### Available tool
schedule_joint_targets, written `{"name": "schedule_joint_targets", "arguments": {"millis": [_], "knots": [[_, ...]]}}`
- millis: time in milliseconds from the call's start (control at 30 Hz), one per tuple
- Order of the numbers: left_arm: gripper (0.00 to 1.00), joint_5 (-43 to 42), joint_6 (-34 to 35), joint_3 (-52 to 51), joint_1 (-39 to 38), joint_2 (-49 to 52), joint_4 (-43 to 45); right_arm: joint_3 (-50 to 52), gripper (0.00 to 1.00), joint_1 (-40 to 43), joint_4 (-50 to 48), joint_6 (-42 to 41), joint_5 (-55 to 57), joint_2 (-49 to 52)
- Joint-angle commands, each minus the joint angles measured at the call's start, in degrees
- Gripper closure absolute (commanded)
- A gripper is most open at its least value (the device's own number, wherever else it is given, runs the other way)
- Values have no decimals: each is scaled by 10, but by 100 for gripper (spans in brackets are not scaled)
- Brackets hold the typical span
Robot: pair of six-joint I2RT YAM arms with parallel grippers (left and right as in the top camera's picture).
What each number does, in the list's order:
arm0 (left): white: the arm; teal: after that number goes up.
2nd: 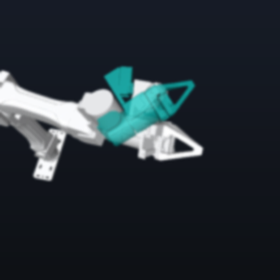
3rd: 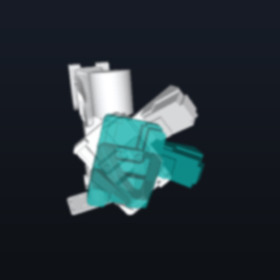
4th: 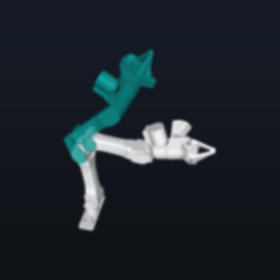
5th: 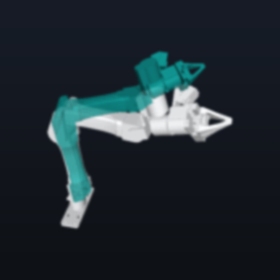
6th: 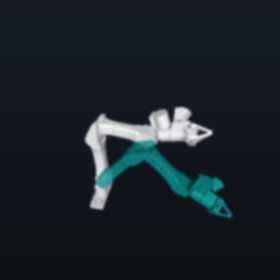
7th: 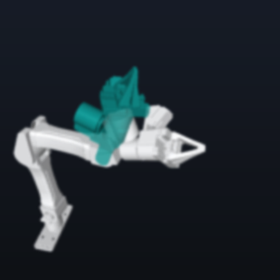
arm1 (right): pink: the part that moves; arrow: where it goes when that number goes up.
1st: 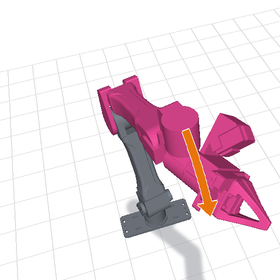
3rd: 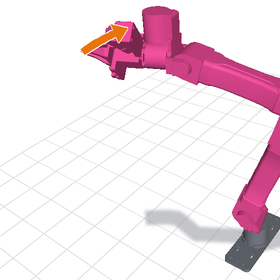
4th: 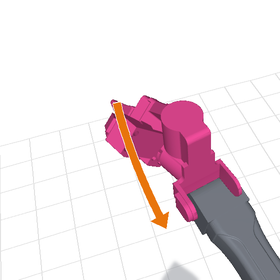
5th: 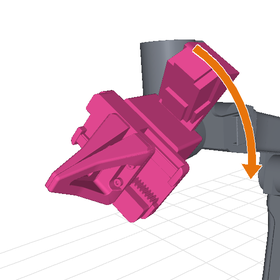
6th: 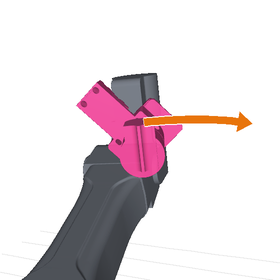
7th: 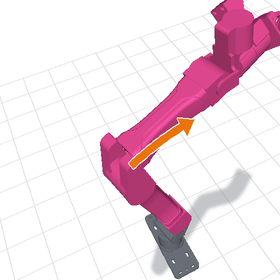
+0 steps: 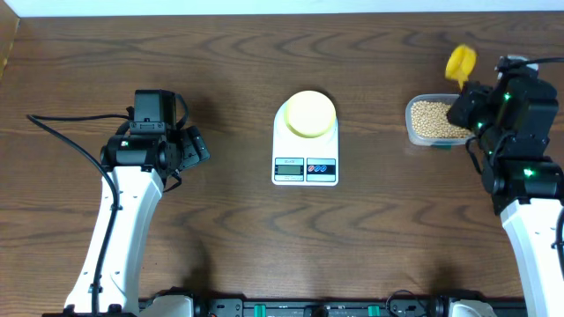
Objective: Scoop item into bowl and weigh 50g on scale
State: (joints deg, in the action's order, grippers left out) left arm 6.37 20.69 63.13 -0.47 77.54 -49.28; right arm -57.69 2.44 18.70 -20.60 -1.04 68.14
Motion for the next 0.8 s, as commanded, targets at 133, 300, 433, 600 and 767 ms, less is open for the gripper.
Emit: {"name": "schedule_joint_targets", "arguments": {"millis": [133,300,433,600,767], "knots": [[4,7,-9,5,2,3,-2,-6,99,3,-65,-16,5,5],[4,7,-9,5,2,3,-2,-6,99,-2,-86,-15,5,5],[4,7,-9,5,2,3,-2,-6,99,-2,-78,-14,6,5],[4,7,-9,5,2,3,-2,-6,99,6,-78,-2,16,5],[4,6,-8,5,2,3,9,-6,99,5,-70,10,15,5]]}}
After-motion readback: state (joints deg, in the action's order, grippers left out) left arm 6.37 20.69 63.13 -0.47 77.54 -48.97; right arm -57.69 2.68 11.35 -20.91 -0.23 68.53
